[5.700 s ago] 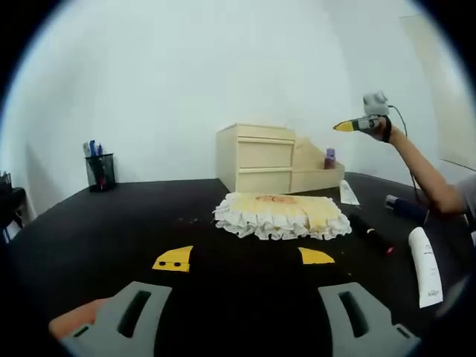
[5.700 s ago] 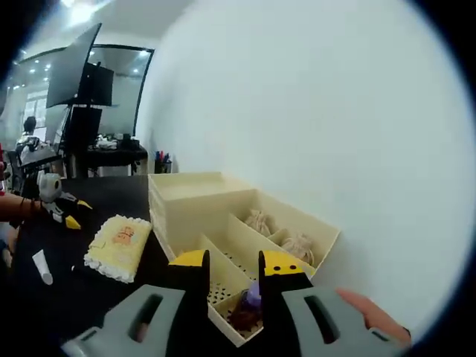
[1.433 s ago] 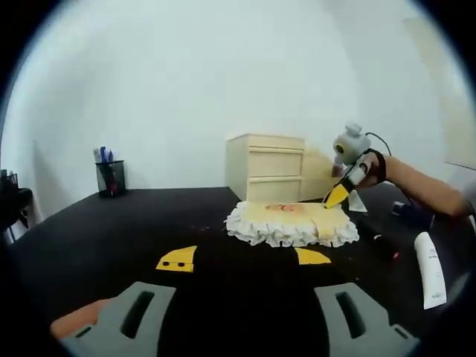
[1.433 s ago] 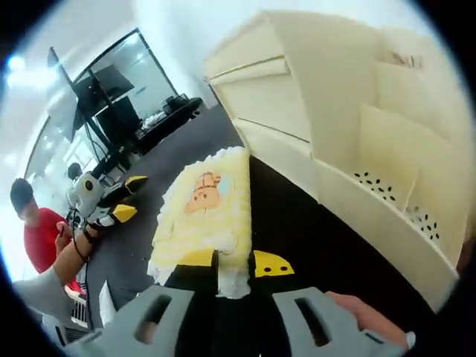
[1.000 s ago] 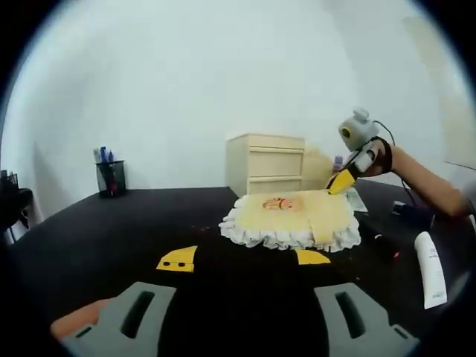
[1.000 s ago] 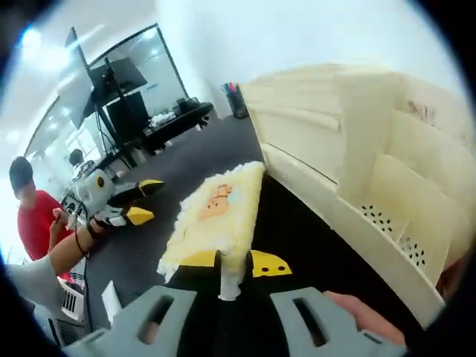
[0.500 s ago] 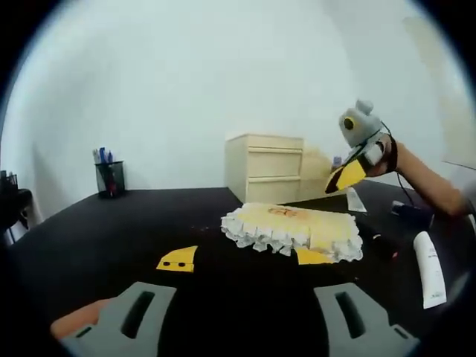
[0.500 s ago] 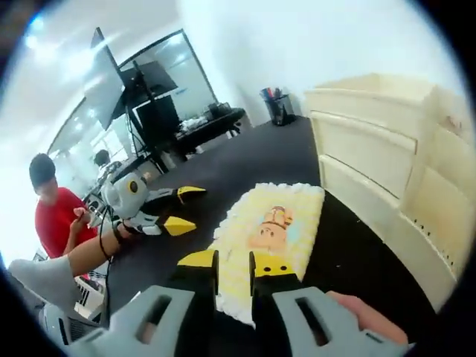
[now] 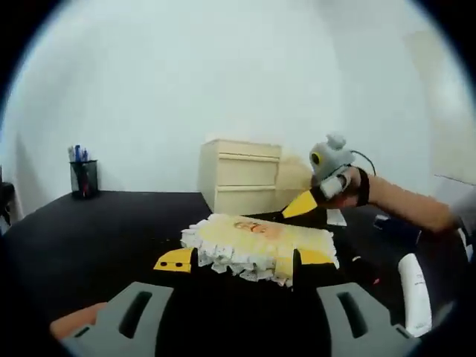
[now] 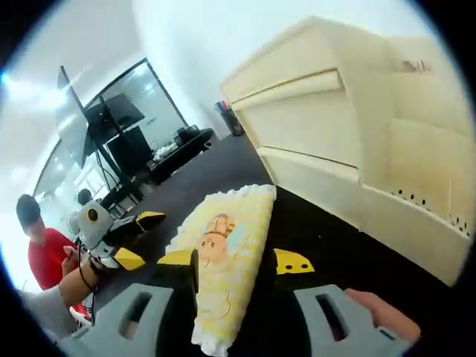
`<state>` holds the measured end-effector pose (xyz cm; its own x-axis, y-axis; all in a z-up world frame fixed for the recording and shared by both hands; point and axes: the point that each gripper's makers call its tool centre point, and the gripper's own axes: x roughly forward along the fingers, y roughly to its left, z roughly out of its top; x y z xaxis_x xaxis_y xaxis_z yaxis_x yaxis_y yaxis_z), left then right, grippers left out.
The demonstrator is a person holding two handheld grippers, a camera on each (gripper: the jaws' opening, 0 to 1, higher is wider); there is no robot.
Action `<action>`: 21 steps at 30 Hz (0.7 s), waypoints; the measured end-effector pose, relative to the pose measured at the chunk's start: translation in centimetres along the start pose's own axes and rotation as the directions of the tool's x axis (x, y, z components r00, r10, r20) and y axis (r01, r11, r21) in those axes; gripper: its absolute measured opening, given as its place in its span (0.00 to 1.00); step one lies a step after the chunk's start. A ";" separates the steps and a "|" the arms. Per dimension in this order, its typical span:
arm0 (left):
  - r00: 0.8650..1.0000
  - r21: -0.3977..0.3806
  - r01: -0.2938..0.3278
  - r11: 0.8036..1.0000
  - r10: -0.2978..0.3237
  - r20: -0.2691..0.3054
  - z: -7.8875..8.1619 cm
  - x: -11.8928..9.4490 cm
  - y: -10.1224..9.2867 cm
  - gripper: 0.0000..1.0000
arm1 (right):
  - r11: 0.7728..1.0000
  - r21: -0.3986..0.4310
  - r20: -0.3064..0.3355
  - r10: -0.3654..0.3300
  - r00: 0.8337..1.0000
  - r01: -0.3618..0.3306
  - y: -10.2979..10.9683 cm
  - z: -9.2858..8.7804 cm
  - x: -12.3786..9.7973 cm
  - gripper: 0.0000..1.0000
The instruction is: Open the drawer, pick up the cosmetic bottles from the table one by one, place them into the drawer, release the gripper, close the drawer, and move the gripper away
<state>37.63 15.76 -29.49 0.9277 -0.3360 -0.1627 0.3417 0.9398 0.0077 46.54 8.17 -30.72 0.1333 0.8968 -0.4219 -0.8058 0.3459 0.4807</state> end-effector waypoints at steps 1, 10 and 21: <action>1.000 0.025 0.019 1.000 -0.018 -0.007 -0.1 0.6 -0.5 0.48 | 1.000 0.006 -0.004 0.004 1.000 -0.004 0.1 -0.1 0.0 0.35; 0.996 0.024 0.087 0.996 -0.088 0.002 -0.2 2.6 -1.5 0.56 | 1.000 0.000 -0.050 0.031 0.998 -0.031 0.9 -1.1 0.8 0.35; 0.997 -0.016 0.074 0.997 -0.075 -0.033 -0.9 2.3 -1.2 0.49 | 0.972 0.185 0.066 0.135 0.989 -0.145 2.8 0.5 -0.1 0.41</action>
<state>39.26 13.95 -30.72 0.8941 -0.4030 -0.1955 0.4072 0.9131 -0.0201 44.55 9.18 -28.92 0.0615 0.9516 -0.3011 -0.6960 0.2571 0.6704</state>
